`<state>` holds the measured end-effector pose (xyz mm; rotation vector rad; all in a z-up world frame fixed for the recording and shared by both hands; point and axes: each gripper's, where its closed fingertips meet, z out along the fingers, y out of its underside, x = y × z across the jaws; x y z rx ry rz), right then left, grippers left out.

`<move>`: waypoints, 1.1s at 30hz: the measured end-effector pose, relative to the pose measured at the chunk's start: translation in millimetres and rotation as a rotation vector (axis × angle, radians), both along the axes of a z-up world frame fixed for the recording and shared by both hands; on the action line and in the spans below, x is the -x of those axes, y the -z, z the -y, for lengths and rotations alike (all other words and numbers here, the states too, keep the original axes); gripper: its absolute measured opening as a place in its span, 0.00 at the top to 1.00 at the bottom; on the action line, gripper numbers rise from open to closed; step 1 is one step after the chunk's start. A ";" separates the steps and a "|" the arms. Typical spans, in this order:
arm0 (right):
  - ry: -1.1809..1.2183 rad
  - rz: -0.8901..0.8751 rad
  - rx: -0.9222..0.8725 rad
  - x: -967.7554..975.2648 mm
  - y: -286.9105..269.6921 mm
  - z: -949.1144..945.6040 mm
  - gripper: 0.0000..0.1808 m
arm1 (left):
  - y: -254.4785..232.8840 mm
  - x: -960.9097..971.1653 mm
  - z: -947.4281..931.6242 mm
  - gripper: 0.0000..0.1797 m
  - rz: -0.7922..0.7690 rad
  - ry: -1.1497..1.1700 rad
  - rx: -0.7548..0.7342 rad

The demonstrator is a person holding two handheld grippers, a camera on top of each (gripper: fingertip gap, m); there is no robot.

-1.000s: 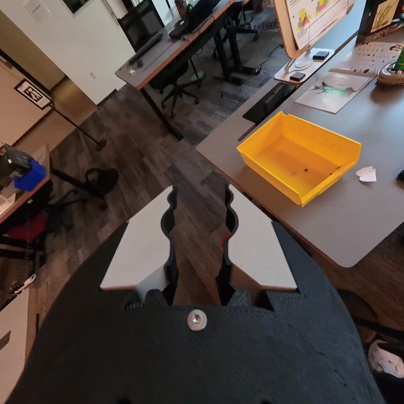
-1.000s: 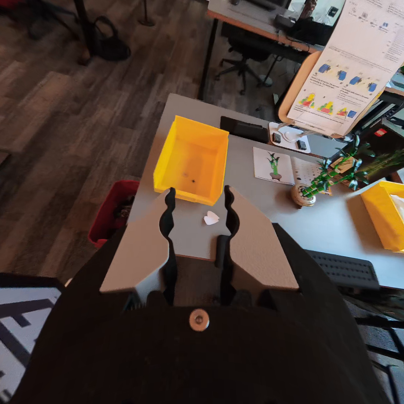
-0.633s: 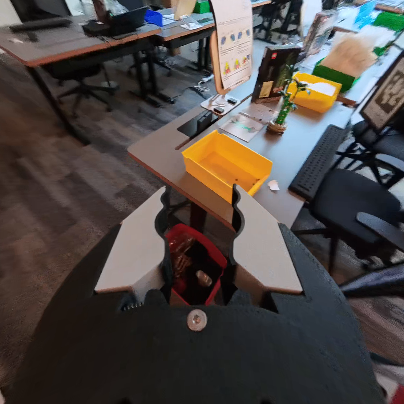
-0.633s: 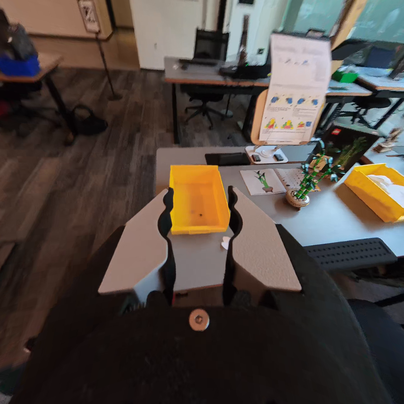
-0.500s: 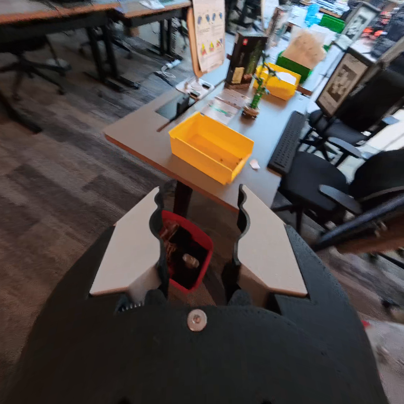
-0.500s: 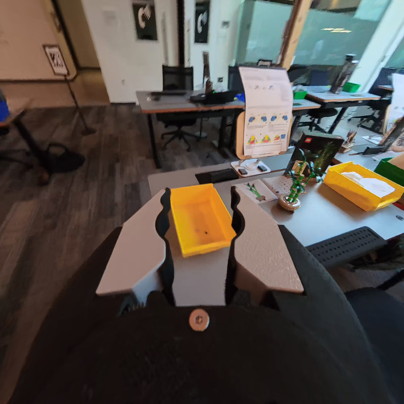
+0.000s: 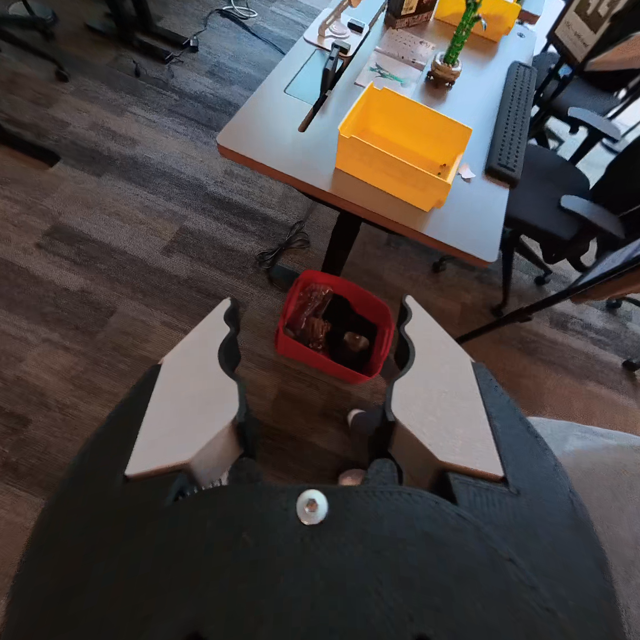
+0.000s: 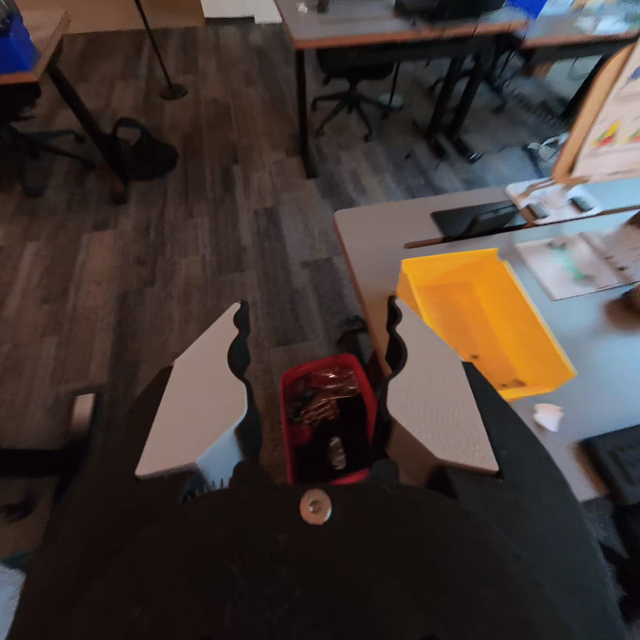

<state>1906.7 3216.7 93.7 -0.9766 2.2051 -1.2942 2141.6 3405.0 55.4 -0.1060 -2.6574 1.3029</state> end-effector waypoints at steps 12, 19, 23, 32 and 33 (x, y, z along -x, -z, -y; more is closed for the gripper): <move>-0.021 0.143 -0.334 -172.0 140.2 88.2 0.55 | 69.7 -92.6 147.9 0.41 0.064 0.220 -0.043; 0.317 0.059 -0.278 -196.0 194.7 184.8 0.56 | 111.6 -153.6 235.1 0.41 0.010 0.301 -0.099; 0.540 0.013 -0.206 -190.3 213.0 231.6 0.55 | 132.7 -180.8 303.7 0.42 0.033 0.437 -0.114; 0.793 0.129 -0.248 -248.0 244.7 275.8 0.59 | 159.7 -200.8 455.3 0.42 0.231 0.978 -0.127; 0.831 0.120 -0.245 -250.2 248.2 280.5 0.58 | 160.5 -195.9 471.7 0.42 0.244 1.015 -0.110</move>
